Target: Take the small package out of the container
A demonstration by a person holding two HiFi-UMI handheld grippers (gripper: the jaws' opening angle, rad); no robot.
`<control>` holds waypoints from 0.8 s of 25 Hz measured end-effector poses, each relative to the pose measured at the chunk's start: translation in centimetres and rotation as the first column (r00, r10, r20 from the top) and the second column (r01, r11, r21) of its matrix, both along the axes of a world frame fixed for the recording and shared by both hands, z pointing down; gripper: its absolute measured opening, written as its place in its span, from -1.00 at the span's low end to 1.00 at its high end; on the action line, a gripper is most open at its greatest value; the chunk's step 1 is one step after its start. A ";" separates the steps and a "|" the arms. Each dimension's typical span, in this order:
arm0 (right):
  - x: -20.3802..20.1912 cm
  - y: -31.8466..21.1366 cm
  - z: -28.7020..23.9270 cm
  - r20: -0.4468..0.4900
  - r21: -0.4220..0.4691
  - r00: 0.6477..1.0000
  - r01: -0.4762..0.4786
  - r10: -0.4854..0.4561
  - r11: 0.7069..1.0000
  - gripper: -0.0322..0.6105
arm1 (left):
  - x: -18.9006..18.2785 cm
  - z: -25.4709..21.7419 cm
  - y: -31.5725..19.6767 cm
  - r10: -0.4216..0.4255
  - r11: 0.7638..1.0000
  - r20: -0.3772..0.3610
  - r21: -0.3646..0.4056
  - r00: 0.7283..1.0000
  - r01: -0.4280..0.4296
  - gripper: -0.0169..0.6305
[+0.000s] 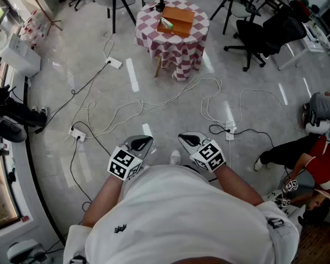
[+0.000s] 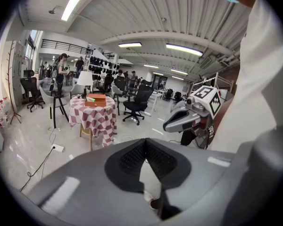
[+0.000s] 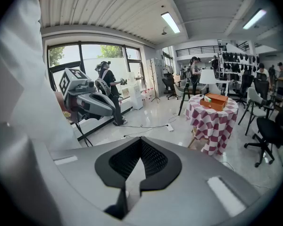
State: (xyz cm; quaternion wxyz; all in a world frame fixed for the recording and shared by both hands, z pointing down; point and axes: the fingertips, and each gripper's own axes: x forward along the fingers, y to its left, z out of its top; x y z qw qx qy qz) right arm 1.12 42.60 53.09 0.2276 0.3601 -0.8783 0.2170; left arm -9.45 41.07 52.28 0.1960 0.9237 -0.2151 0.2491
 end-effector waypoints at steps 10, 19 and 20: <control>8.0 -4.8 0.4 0.029 0.026 0.999 -0.018 0.017 0.999 -0.90 | 8.2 -0.6 -5.0 0.028 0.996 0.027 0.080 0.999 -0.030 -0.78; 11.8 -8.5 2.2 0.090 0.016 0.994 -0.068 0.066 0.998 -0.86 | 11.0 0.0 -8.3 -0.016 0.998 0.028 0.068 0.999 0.014 -0.77; 12.0 -9.2 2.4 0.093 0.015 0.993 -0.076 0.075 0.997 -0.86 | 11.1 0.2 -9.0 -0.012 0.998 0.027 0.062 1.000 0.010 -0.77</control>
